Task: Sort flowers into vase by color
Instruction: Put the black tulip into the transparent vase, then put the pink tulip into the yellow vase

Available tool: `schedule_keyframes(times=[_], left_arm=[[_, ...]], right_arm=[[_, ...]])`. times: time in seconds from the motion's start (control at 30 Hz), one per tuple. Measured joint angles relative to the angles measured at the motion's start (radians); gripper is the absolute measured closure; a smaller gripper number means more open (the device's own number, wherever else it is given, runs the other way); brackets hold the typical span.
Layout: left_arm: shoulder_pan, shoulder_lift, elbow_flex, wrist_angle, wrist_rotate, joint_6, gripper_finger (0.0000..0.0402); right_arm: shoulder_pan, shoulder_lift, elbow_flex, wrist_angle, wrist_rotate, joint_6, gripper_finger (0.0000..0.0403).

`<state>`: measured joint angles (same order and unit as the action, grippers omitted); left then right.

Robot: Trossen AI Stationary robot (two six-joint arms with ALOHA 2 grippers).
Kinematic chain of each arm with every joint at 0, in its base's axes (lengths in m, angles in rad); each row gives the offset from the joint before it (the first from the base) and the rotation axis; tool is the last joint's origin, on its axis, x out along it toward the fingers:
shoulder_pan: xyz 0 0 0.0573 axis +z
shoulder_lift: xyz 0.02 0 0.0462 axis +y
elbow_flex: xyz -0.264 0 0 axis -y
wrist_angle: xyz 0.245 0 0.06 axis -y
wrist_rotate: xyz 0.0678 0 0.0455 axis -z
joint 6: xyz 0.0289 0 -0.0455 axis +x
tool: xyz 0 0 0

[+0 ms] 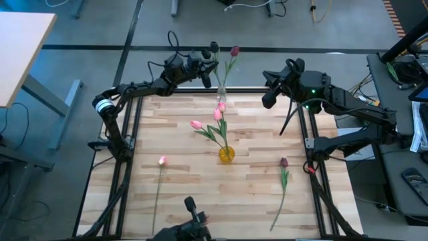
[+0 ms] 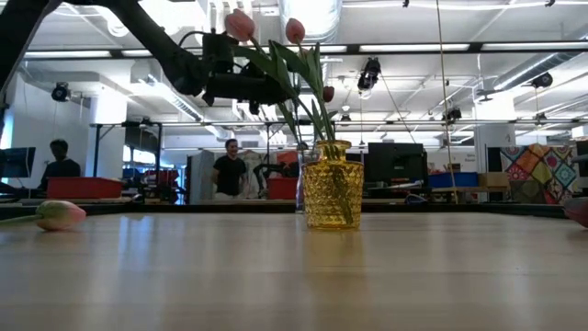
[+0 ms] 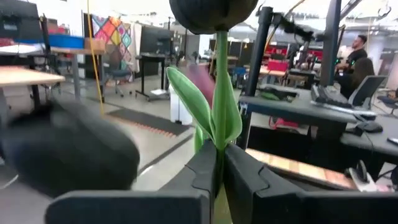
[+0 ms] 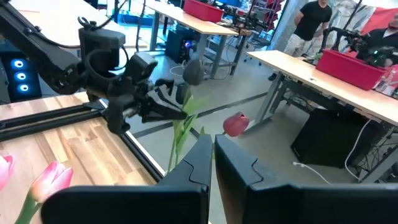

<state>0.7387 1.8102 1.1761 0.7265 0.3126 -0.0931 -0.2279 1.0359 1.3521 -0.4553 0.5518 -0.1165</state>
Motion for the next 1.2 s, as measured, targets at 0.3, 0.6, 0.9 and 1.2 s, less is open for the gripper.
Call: schedule_keyframes(times=[0.3,0.6,0.9,1.2], left_arm=[[-0.012,0.050,0.033,-0.034,0.048,0.006,0.0354],[-0.027,0.049,0.123,-0.271,0.117,0.097,0.0309],[-0.029,0.042,0.216,-0.500,0.117,0.173,0.0278],[-0.058,0.004,0.284,-0.745,0.116,0.311,0.0274]], right_arm=[[0.000,0.000,0.000,0.000,0.000,0.000,0.0390],[0.000,0.000,0.000,-0.001,0.000,0.000,0.0390],[0.000,0.000,0.000,-0.003,-0.002,-0.006,0.0390],[0.000,0.000,0.000,-0.004,-0.004,-0.007,0.0390]])
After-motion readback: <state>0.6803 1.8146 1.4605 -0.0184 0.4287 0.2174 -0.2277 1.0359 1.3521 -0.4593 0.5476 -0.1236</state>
